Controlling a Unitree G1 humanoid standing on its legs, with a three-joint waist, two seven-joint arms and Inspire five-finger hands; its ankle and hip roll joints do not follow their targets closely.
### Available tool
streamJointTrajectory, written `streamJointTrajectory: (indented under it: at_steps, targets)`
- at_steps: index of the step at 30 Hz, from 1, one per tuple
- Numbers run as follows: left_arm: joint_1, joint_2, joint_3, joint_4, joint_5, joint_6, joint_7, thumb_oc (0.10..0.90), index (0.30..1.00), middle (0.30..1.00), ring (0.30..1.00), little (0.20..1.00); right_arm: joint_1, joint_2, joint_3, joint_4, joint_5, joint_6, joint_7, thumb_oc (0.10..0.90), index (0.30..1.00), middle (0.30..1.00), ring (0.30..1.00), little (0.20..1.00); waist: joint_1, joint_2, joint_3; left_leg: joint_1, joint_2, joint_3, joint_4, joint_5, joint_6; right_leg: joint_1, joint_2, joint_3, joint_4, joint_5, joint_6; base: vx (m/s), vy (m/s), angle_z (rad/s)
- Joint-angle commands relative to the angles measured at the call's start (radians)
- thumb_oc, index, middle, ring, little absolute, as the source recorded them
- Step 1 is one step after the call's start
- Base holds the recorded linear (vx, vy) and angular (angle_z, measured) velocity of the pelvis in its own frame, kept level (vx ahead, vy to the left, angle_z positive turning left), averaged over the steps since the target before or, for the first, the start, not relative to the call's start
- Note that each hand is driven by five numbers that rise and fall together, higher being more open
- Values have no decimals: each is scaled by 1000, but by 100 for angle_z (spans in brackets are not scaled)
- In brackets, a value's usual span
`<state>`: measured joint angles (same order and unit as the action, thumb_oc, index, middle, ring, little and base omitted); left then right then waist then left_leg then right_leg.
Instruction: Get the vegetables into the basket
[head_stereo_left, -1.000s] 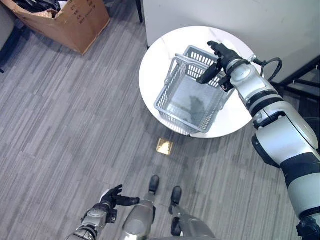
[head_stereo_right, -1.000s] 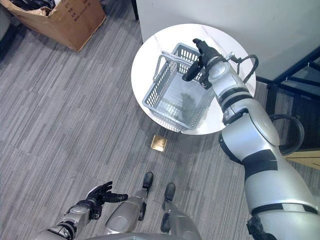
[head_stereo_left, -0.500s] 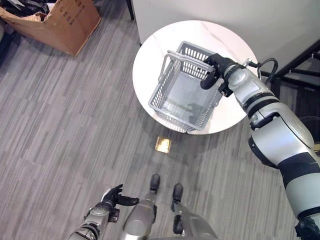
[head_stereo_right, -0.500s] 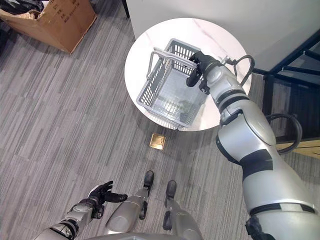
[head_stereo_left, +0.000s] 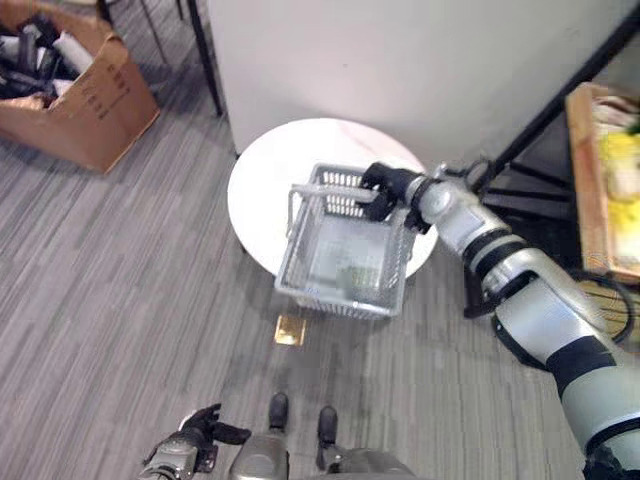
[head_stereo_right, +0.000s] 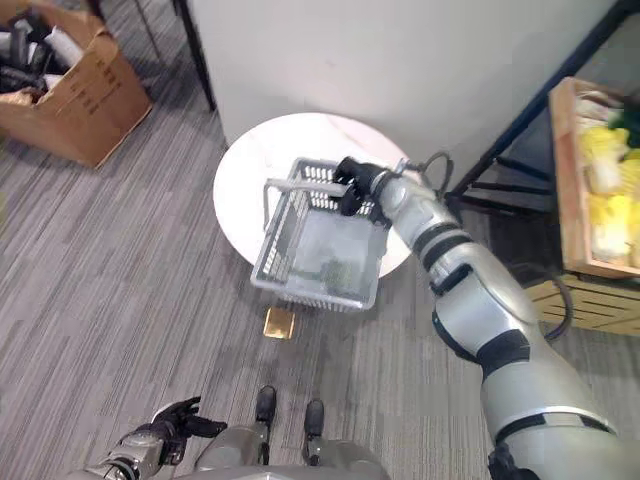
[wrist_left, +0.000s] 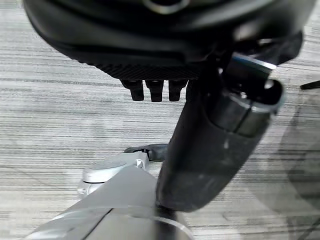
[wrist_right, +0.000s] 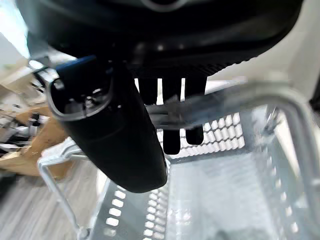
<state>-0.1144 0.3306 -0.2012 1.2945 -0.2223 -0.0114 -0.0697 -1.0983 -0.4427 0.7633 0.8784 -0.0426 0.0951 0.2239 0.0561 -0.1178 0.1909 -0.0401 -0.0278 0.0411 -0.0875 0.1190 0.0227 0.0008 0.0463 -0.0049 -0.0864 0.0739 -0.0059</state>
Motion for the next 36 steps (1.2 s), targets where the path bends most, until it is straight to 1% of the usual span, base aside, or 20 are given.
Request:
streamJointTrajectory:
  at_steps: [1, 4, 7, 8, 9, 10, 11, 13, 15, 16, 18, 19, 20, 23, 25, 26, 30, 31, 32, 36]
  targets:
    - [40, -37, -12, 80, 39, 7, -15, 900, 1000, 1000, 1000, 1000, -75, -102, -40, -76, -19, -49, -23, 400, 300, 300, 300, 300, -12, 7, -113, 59, -3, 28, 41, -160, 9, -9, -54, 51, 19, -45, 52, -100, 55, -29]
    - [55, -48, 12, 83, 59, 10, -12, 900, 1000, 1000, 1000, 1000, 49, -172, -106, -250, 3, -55, -12, 400, 300, 300, 300, 300, -36, 21, -130, 89, 0, 60, 31, -165, 13, -5, -49, 75, 40, -52, 56, -66, 21, -41]
    - [62, -60, 22, 84, 87, 15, -10, 900, 1000, 1000, 1000, 1000, 194, -226, -189, -402, 35, -61, -1, 400, 300, 300, 300, 300, -63, 39, -141, 112, -1, 72, 15, -163, 15, -3, -47, 84, 58, -60, 60, -54, 9, -25]
    - [71, -73, 22, 84, 108, 16, -9, 900, 1000, 1000, 1000, 1000, 303, -257, -258, -480, 54, -64, 0, 400, 300, 300, 300, 300, -79, 51, -146, 124, -3, 81, 2, -161, 17, -2, -46, 88, 65, -63, 63, -24, 13, -26]
    - [71, -73, 21, 83, 107, 16, -9, 900, 1000, 1000, 1000, 1000, 306, -258, -259, -482, 53, -63, 1, 400, 300, 300, 300, 300, -79, 51, -144, 129, -3, 79, 3, -165, 17, 3, -46, 86, 66, -67, 63, -42, 9, -20]
    - [72, -83, 14, 82, 137, 18, -11, 900, 1000, 1000, 1000, 1000, 411, -297, -333, -552, 80, -69, 5, 400, 300, 300, 300, 300, -95, 62, -147, 128, -4, 85, 0, -161, 18, 0, -48, 88, 65, -63, 65, -16, 4, -27]
    - [72, -87, 5, 81, 154, 17, -10, 900, 1000, 1000, 1000, 1000, 476, -308, -379, -577, 115, -69, 2, 400, 300, 300, 300, 300, -101, 69, -148, 132, -5, 83, 0, -165, 20, 4, -50, 87, 64, -67, 67, -28, 12, -11]
    - [76, -104, -22, 76, 218, 15, -21, 900, 1000, 1000, 1000, 1000, 698, -341, -550, -690, 210, -85, 13, 400, 300, 300, 300, 300, -130, 90, -150, 141, -7, 94, 0, -171, 23, 12, -52, 93, 53, -62, 71, 22, 23, -1]
    - [79, -104, -18, 69, 235, 10, -25, 900, 1000, 1000, 1000, 1000, 839, -363, -655, -740, 230, -92, 12, 400, 300, 300, 300, 300, -146, 101, -150, 144, -7, 106, 0, -175, 25, 12, -51, 103, 48, -60, 75, 4, 7, -5]
    - [85, -103, -15, 62, 246, 11, -32, 900, 1000, 1000, 1000, 1000, 937, -373, -731, -772, 230, -90, 16, 400, 300, 300, 300, 300, -157, 109, -149, 144, -7, 118, 0, -175, 26, 7, -50, 113, 48, -57, 78, 6, 2, -21]
    - [89, -101, -12, 56, 255, 7, -38, 900, 1000, 1000, 1000, 1000, 1020, -377, -798, -784, 226, -88, 10, 400, 300, 300, 300, 300, -170, 114, -148, 146, -6, 131, 0, -177, 27, 2, -48, 125, 49, -53, 80, 10, -4, -40]
    - [92, -102, -11, 48, 254, 4, -41, 900, 1000, 1000, 1000, 1000, 1093, -380, -849, -768, 232, -89, 9, 400, 300, 300, 300, 300, -186, 121, -144, 148, -6, 148, 0, -180, 29, -7, -43, 148, 54, -49, 84, 12, -3, -39]
    - [91, -102, -13, 44, 254, 3, -43, 900, 1000, 1000, 1000, 1000, 1106, -384, -856, -753, 224, -89, 6, 400, 300, 300, 300, 300, -191, 122, -142, 148, -5, 151, 0, -180, 28, -9, -42, 151, 54, -48, 84, 14, -5, -29]
    - [86, -101, -14, 36, 253, 4, -45, 900, 1000, 1000, 1000, 1000, 1114, -391, -874, -720, 190, -89, -11, 400, 300, 300, 300, 300, -197, 126, -142, 150, -4, 159, 0, -182, 28, -10, -39, 158, 55, -48, 85, 17, -10, -23]
    - [76, -102, -34, 21, 242, 2, -38, 900, 1000, 1000, 1000, 1000, 1120, -375, -888, -603, 176, -87, -45, 400, 300, 300, 300, 300, -206, 127, -139, 156, -3, 163, 0, -185, 27, -4, -38, 161, 51, -49, 84, 27, -24, -6]
    - [76, -102, -34, 21, 242, 2, -38, 900, 1000, 1000, 1000, 1000, 1119, -375, -887, -602, 176, -87, -45, 400, 300, 300, 300, 300, -206, 127, -139, 156, -3, 163, 0, -185, 27, -4, -38, 161, 50, -49, 84, 20, -19, -6]
    - [66, -101, -57, 17, 230, 4, -33, 900, 1000, 1000, 1000, 1000, 1094, -343, -870, -372, 170, -86, -105, 400, 300, 300, 300, 300, -204, 125, -139, 160, -2, 158, 0, -186, 26, 5, -37, 159, 48, -50, 82, 6, -9, -3]
    - [66, -100, -56, 17, 230, 4, -33, 900, 1000, 1000, 1000, 1000, 1091, -343, -867, -369, 170, -88, -105, 400, 300, 300, 300, 300, -205, 125, -139, 161, -2, 158, 0, -186, 26, 5, -37, 159, 48, -50, 82, 8, -11, 4]
    - [59, -97, -65, 20, 226, 5, -31, 900, 1000, 1000, 1000, 1000, 1062, -322, -849, -240, 168, -92, -140, 400, 300, 300, 300, 300, -199, 124, -138, 162, -2, 153, 0, -187, 26, 10, -37, 156, 47, -52, 81, 7, -9, 6]
    - [63, -95, -82, 34, 220, 5, -25, 900, 1000, 1000, 1000, 1000, 1025, -255, -837, -11, 222, -118, -183, 400, 300, 300, 300, 300, -193, 127, -136, 161, -5, 141, 0, -187, 28, 13, -37, 150, 46, -53, 81, -13, -1, 12]
